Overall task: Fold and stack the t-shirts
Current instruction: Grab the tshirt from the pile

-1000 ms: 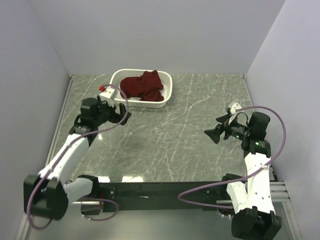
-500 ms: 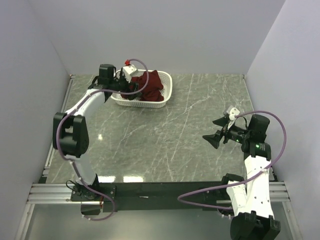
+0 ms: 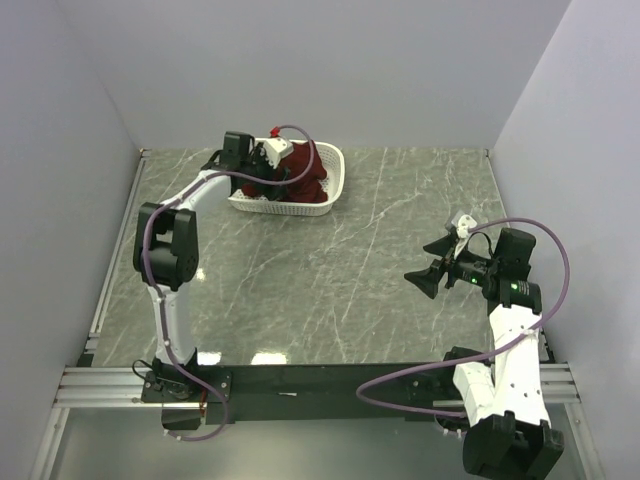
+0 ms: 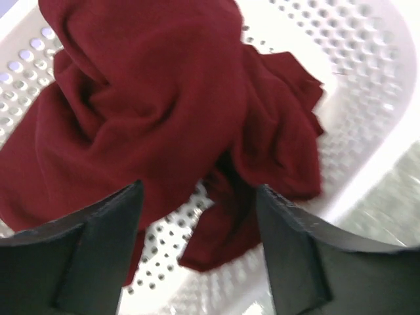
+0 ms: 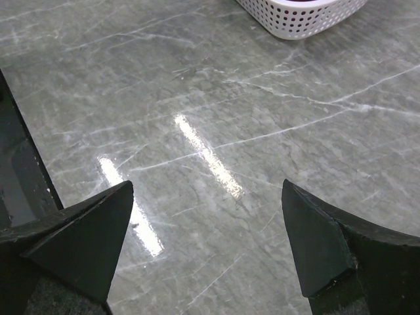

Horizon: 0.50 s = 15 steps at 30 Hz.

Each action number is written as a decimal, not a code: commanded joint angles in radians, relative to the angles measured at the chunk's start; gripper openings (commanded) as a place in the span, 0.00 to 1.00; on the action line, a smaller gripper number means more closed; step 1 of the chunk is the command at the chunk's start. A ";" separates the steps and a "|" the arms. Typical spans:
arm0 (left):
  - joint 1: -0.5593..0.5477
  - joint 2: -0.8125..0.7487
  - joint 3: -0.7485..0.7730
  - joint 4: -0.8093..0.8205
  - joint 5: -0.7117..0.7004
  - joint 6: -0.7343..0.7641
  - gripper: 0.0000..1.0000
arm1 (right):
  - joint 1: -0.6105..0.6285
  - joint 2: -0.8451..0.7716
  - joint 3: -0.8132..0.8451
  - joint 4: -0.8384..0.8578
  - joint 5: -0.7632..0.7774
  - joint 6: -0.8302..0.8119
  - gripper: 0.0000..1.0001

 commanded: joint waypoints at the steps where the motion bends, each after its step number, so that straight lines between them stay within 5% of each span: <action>1: -0.022 0.035 0.066 0.077 -0.101 0.011 0.73 | -0.008 0.004 0.029 -0.014 -0.028 -0.023 1.00; 6: -0.034 0.058 0.080 0.140 -0.138 -0.006 0.61 | -0.006 0.005 0.028 -0.017 -0.031 -0.026 1.00; 9: -0.036 0.079 0.108 0.128 -0.131 -0.019 0.18 | -0.006 0.008 0.029 -0.020 -0.029 -0.026 1.00; 11: -0.037 0.076 0.121 0.100 -0.112 -0.013 0.01 | -0.006 0.008 0.032 -0.029 -0.029 -0.035 1.00; 15: -0.047 -0.031 0.051 0.172 -0.083 -0.027 0.00 | -0.011 0.000 0.029 -0.028 -0.037 -0.034 1.00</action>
